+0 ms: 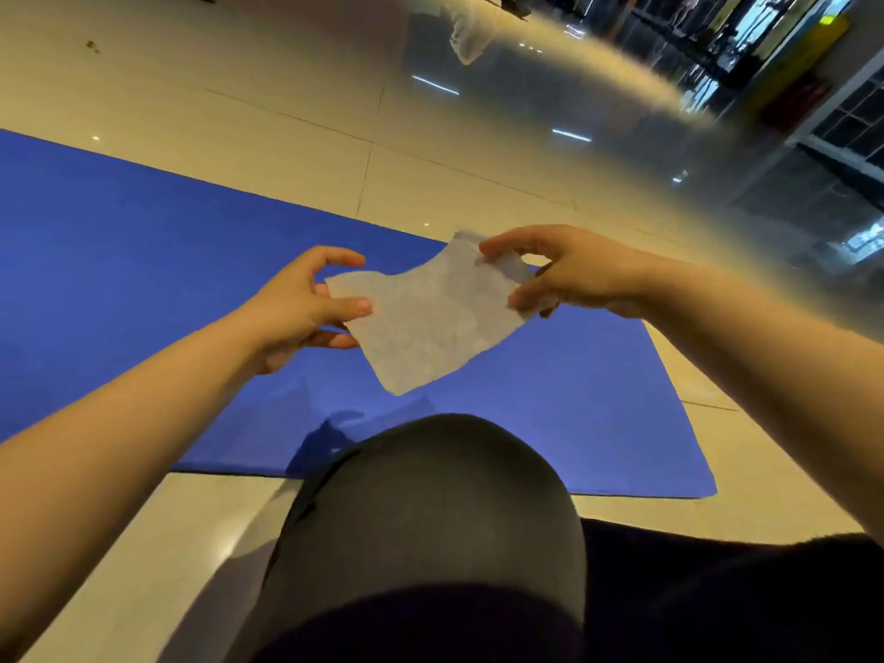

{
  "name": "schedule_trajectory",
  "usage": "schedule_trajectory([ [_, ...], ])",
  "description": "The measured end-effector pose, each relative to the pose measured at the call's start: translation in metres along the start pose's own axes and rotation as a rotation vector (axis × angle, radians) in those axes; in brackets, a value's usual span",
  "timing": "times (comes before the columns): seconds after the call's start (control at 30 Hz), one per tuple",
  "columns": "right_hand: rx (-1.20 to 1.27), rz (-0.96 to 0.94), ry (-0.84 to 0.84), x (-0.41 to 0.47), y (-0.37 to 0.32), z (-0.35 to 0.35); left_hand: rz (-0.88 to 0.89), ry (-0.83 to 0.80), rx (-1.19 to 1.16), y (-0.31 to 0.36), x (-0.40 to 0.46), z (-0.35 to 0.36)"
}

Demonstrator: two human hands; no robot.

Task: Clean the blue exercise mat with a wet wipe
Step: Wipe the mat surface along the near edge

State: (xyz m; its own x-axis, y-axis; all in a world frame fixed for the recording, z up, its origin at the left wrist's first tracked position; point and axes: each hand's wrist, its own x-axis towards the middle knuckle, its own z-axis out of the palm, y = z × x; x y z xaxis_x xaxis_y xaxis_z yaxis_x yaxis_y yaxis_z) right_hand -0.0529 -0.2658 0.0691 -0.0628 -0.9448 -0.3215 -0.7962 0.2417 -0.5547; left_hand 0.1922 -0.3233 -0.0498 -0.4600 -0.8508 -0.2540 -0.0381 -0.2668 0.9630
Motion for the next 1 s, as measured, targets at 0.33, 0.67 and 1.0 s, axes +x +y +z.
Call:
schedule_trajectory([
  [0.33, 0.165, 0.316, 0.031, 0.067, 0.163, 0.192, -0.277, 0.139, 0.215, -0.152, 0.071, -0.008],
  [0.67, 0.036, 0.576, 0.401, 0.087, 0.250, 0.276, -0.138, 0.339, 1.337, -0.306, 0.068, -0.038],
  [1.0, -0.363, -0.126, 0.167, 0.155, 0.251, 0.326, 0.128, 0.550, 1.506, -0.333, 0.070, -0.039],
])
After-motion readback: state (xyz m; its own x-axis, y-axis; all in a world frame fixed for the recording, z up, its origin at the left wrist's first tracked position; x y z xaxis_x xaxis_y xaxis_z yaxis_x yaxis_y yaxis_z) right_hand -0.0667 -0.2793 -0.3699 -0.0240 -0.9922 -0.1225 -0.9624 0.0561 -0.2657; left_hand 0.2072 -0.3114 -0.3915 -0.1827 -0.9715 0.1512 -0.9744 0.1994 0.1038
